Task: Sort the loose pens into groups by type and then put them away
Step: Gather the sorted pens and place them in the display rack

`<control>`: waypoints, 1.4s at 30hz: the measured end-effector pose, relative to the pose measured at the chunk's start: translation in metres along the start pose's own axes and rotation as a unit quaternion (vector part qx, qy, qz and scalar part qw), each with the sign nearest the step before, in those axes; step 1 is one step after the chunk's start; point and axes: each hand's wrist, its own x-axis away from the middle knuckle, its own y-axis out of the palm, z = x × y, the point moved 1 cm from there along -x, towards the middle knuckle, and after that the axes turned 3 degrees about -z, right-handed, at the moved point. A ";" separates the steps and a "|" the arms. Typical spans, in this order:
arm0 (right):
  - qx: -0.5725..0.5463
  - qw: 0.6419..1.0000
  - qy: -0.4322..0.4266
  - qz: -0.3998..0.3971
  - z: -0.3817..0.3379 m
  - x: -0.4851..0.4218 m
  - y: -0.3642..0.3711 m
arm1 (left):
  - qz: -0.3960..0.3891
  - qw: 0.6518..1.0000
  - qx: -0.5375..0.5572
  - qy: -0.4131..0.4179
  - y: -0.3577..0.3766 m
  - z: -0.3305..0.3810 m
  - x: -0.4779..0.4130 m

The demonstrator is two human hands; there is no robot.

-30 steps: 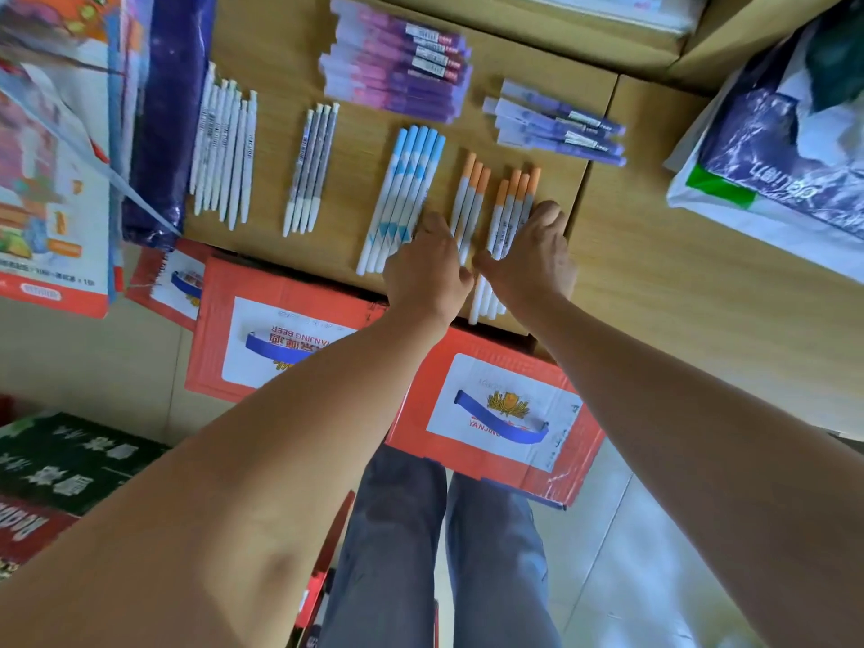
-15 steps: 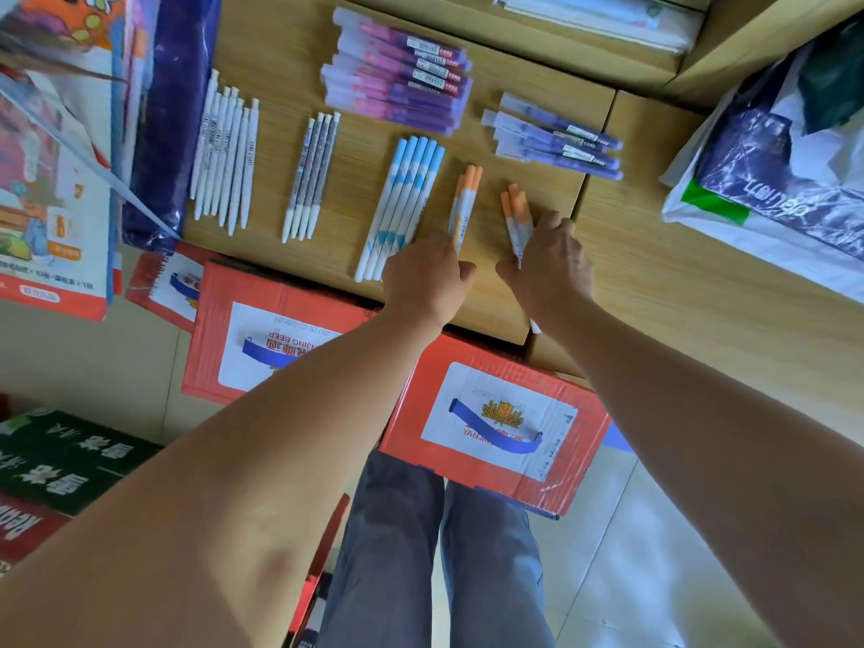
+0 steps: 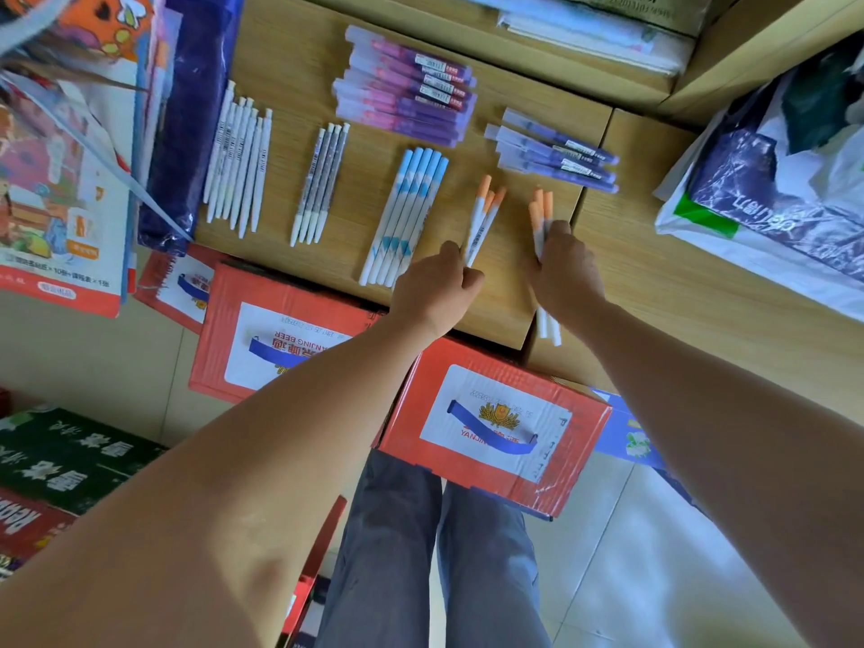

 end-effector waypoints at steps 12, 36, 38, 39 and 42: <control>-0.326 0.942 0.048 -0.060 0.021 0.075 -0.072 | -0.057 0.992 0.110 0.021 -0.035 0.074 0.052; -0.525 0.839 0.036 0.136 0.110 0.365 -0.234 | -0.179 0.955 0.180 0.153 -0.066 0.326 0.249; -0.529 0.833 0.042 0.156 0.125 0.390 -0.243 | -0.181 0.959 0.128 0.179 -0.057 0.348 0.264; -0.531 0.829 0.049 0.167 0.135 0.403 -0.247 | -0.181 0.959 0.107 0.188 -0.051 0.361 0.272; -0.539 0.816 0.067 0.201 0.176 0.437 -0.259 | -0.178 0.958 0.068 0.214 -0.028 0.403 0.294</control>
